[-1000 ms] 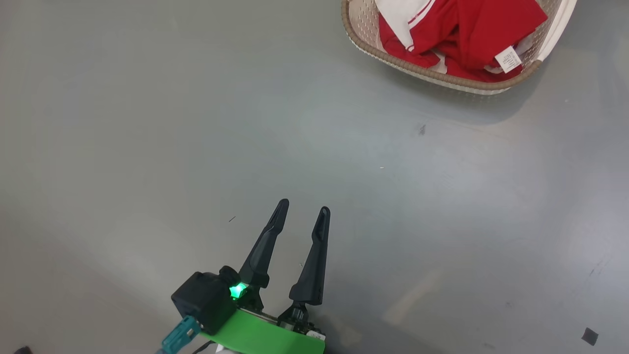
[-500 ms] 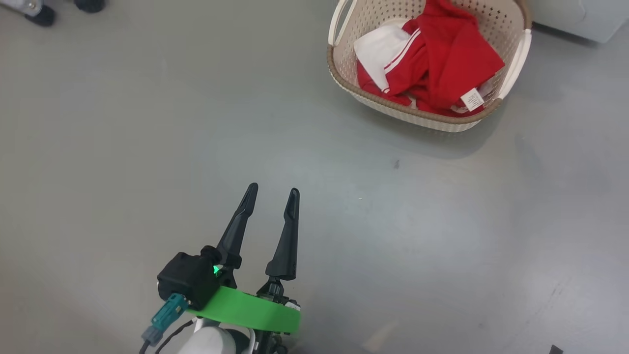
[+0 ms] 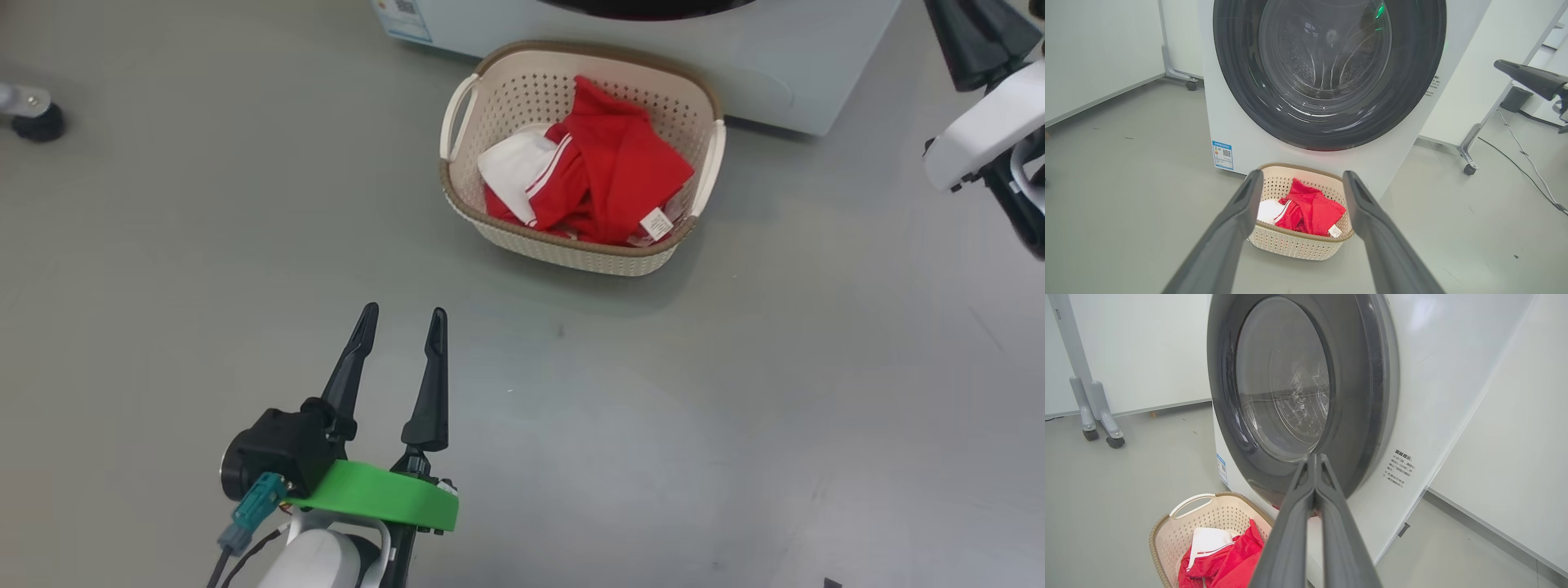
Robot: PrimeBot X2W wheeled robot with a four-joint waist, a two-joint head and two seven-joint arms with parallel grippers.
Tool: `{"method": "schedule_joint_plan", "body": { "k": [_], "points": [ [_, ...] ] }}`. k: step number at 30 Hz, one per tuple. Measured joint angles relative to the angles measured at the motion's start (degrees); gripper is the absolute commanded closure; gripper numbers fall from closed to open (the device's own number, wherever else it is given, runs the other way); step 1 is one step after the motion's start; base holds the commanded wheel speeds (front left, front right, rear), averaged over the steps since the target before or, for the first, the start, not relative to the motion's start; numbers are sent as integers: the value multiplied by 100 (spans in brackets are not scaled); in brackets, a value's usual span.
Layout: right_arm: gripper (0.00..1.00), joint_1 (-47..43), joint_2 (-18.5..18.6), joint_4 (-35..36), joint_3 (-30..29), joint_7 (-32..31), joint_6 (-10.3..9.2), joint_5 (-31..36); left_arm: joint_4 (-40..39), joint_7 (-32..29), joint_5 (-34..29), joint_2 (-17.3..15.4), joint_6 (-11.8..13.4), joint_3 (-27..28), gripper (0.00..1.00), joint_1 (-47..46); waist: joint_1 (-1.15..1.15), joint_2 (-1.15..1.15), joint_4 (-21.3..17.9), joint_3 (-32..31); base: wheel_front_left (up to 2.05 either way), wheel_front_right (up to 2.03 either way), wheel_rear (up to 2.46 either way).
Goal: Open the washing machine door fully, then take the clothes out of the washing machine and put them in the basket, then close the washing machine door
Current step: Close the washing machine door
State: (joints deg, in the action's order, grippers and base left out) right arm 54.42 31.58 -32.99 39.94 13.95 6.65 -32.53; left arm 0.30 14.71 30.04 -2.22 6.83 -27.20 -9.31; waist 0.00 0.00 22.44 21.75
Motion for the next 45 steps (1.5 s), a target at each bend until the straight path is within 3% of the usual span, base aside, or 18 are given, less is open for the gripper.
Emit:
{"method": "schedule_joint_plan", "body": {
  "k": [12, 18, 34, 45],
  "points": [
    [100, -1055, -274, 164, -432, 51, -37, -404, 258, -1, -40, -7, -85, 401, 0, 190, 0, 0, -725, -753, 0, 0, 0],
    [100, -1566, -419, 464, -958, 49, -258, -654, 323, -1, -76, -15, -196, 616, 0, 384, 0, 0, -1013, -1126, 0, 0, 0],
    [100, -3123, -770, 1112, -1833, 49, -626, -895, 443, -1, -88, -34, -359, 1078, 0, 876, 0, 0, -1578, -1884, 0, 0, 0],
    [100, -3943, -957, 1668, -2156, 49, -690, -867, 302, -1, -91, -34, -368, 1406, 0, 1084, -1, 0, -1894, -2075, 0, 0, 0]
  ]
}}
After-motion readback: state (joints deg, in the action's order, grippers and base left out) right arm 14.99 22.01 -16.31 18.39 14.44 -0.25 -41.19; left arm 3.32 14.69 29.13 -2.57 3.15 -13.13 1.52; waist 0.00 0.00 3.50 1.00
